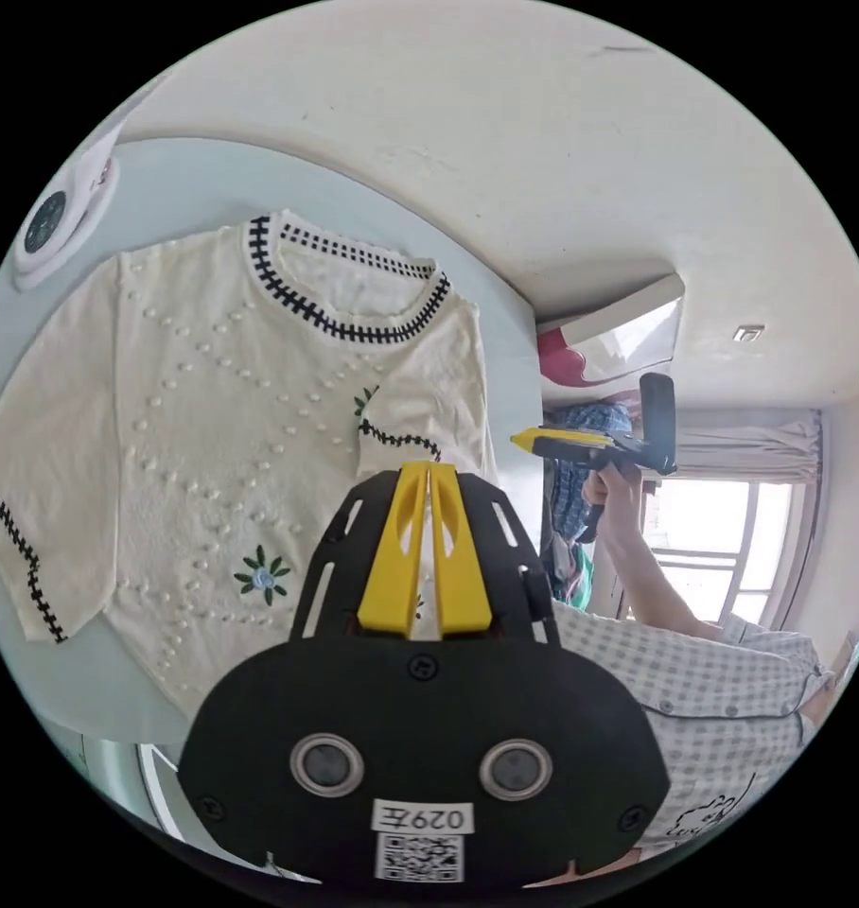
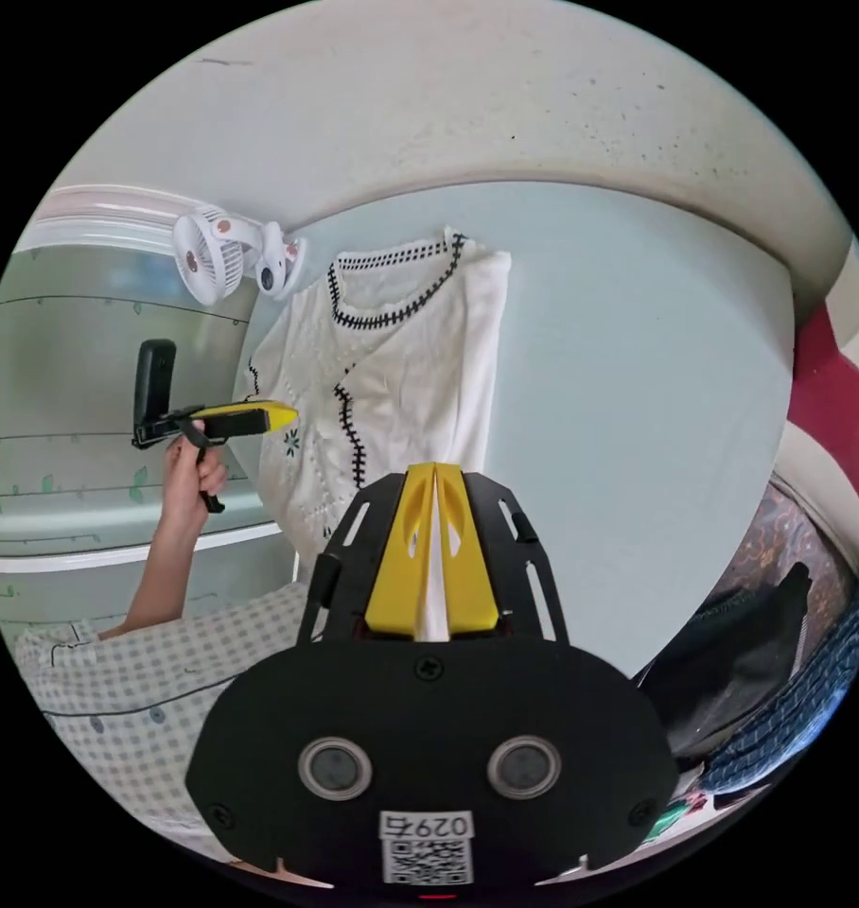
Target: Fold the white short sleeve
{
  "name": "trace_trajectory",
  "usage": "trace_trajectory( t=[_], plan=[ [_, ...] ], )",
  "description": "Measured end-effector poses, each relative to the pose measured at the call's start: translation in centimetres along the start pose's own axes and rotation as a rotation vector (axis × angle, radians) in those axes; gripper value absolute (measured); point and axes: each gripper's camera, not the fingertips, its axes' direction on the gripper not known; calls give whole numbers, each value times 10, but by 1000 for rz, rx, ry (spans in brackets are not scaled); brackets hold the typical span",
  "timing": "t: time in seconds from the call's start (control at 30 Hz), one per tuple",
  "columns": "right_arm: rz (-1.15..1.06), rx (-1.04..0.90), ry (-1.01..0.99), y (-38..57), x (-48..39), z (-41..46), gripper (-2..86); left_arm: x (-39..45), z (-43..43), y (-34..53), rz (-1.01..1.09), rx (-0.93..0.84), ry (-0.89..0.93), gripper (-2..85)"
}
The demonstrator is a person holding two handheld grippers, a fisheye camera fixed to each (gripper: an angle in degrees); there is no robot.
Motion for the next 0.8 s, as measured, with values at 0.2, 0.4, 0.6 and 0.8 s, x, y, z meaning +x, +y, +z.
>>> trace_trajectory(
  t=[0.2, 0.4, 0.6, 0.8],
  plan=[
    [-86, -38, 36, -78, -6, 39, -4, 16, 18, -2, 10, -75, -100, -10],
    [59, -9, 228, -94, 27, 26, -4, 12, 17, 24, -64, -117, -358, -10],
    [-97, -44, 136, -118, 8, 36, -4, 5, 25, 28, -119, -150, -323, -10],
    [38, -18, 243, -121, 37, 10, -5, 27, 23, 18, -64, -192, -380, -10]
  ],
)
